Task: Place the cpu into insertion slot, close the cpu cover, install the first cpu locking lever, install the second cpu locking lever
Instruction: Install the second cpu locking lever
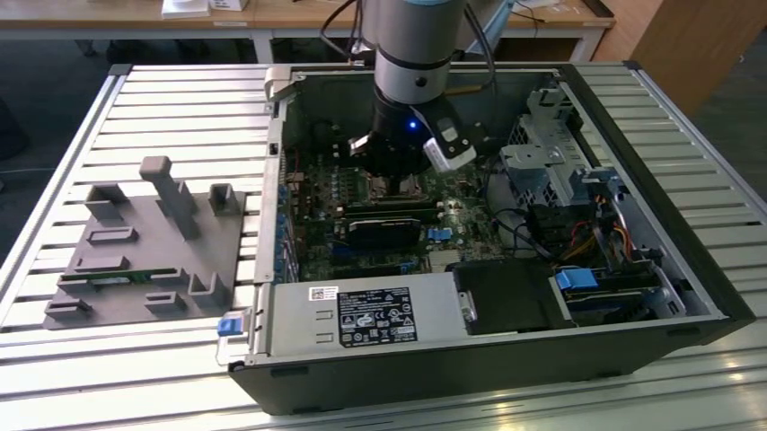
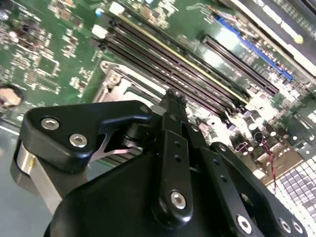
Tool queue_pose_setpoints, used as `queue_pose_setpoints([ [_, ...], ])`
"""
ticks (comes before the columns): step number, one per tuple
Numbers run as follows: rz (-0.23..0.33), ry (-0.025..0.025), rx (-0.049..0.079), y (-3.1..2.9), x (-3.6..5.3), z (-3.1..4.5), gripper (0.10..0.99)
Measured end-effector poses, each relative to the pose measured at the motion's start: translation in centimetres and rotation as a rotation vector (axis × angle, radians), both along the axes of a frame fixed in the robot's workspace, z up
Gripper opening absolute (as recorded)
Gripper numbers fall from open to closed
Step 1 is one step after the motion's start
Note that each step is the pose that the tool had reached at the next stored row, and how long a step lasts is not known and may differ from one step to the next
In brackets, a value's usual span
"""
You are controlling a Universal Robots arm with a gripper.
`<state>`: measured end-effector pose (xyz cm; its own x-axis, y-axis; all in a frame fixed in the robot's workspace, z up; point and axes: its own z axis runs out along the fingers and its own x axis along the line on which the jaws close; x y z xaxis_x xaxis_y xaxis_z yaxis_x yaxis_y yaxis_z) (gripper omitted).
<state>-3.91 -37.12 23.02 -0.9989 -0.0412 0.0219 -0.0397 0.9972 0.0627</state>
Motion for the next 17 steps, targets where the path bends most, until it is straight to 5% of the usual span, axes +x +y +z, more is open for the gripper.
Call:
queue_pose_setpoints([
  [7, 0.000, 0.0000, 0.003, -0.01, -0.35, -1.07, 0.106],
  [17, 0.000, 0.0001, 0.042, -0.82, -1.00, -1.39, 0.106],
])
